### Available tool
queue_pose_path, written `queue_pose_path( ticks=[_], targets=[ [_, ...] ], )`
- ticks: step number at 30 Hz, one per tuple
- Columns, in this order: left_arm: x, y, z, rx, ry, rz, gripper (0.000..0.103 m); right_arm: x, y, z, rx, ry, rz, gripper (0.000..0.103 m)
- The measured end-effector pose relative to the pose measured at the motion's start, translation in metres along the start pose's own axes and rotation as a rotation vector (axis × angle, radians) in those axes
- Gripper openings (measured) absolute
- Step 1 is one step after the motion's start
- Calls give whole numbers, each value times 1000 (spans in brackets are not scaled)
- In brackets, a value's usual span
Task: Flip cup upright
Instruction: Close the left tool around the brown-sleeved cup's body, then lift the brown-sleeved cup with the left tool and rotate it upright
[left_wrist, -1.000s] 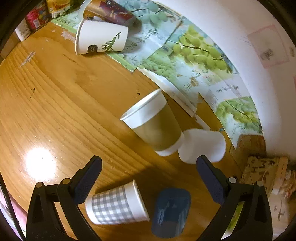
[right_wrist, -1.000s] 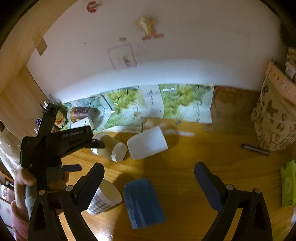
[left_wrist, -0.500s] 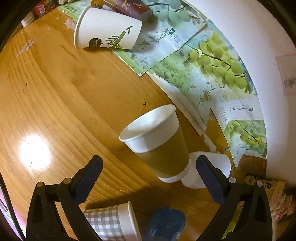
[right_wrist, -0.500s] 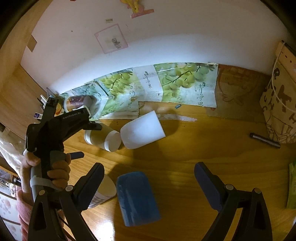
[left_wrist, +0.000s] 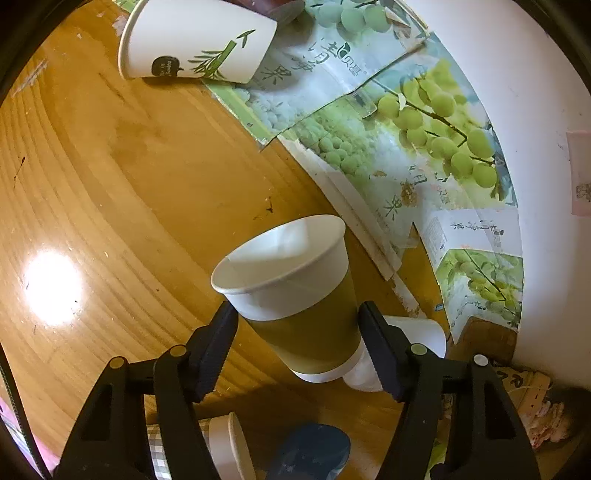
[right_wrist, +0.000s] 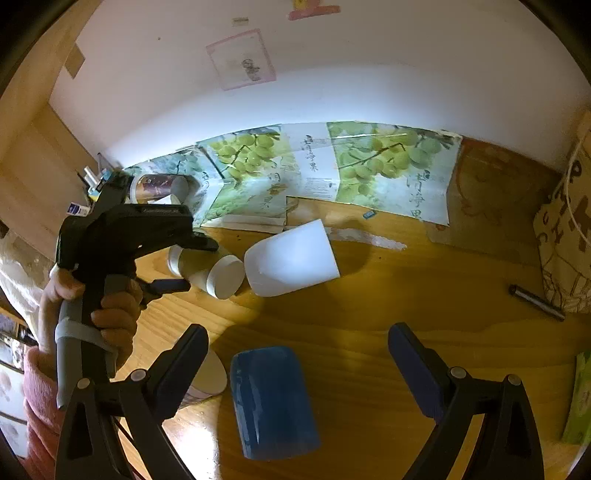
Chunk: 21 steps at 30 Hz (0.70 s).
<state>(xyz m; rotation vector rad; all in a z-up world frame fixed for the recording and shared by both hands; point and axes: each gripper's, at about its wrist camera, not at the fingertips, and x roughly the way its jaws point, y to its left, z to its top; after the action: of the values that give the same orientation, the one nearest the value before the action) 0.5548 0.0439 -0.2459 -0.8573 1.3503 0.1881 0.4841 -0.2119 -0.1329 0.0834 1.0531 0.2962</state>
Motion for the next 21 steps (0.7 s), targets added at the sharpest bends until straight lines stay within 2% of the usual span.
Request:
queue_pose_path(
  ticks=[11, 21],
  targets=[
    [-1, -3, 0, 42, 11, -31, 64, 0, 4, 1, -21, -4, 11, 98],
    [-35, 1, -10, 120, 1, -35, 64, -21, 14, -4, -12, -29, 21, 98]
  ],
)
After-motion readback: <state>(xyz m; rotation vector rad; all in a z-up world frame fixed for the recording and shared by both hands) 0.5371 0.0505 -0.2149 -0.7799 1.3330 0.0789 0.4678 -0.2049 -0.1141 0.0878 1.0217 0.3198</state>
